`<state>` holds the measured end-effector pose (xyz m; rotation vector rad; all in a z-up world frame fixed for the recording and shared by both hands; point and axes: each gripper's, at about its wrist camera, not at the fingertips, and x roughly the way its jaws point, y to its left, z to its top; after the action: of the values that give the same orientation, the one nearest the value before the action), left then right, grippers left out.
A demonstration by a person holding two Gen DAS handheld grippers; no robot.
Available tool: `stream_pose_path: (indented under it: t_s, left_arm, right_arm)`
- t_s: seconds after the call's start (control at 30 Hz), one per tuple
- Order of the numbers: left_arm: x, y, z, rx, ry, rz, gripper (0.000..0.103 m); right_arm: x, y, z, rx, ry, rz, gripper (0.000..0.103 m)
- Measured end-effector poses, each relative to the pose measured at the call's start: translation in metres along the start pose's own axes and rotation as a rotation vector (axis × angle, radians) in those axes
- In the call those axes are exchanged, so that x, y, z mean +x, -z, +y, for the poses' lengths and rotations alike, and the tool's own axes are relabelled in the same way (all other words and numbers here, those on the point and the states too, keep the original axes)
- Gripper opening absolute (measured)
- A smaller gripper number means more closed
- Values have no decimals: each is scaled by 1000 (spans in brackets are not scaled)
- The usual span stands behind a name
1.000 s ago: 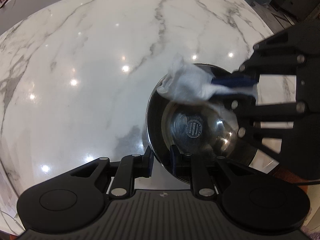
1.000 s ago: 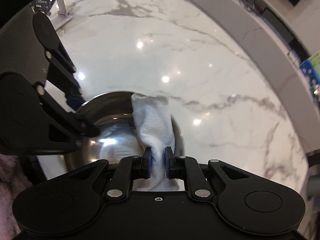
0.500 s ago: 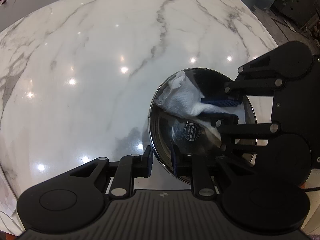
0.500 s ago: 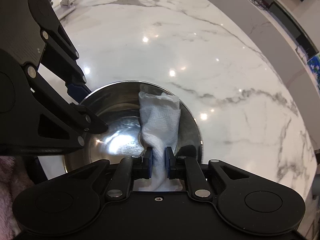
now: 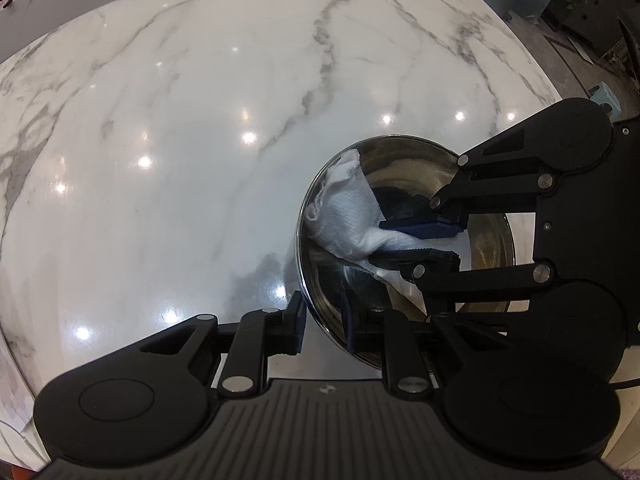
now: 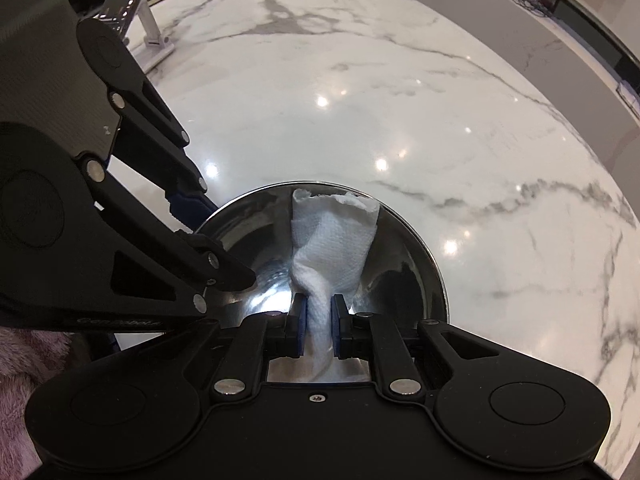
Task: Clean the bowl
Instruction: 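Wipe the bowl bottom with the cloth while the left gripper holds the rim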
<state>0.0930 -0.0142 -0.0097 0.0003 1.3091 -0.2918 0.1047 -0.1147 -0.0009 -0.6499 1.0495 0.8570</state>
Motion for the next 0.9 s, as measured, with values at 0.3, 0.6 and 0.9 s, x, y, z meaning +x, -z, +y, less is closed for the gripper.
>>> stream_pose_path:
  t_s: [0.3,0.6,0.9]
  left_arm:
    - [0,1,-2,-9,-25,-13,17]
    - [5,1,-1,-29,-2,1,17]
    - [6,0,4,-51,9,-7,17]
  right_arm:
    - [-2,0,18,-142,160,99,10]
    - [-8,7,8,-65,94,123,11]
    - [-8,14,3,13,30,32,12]
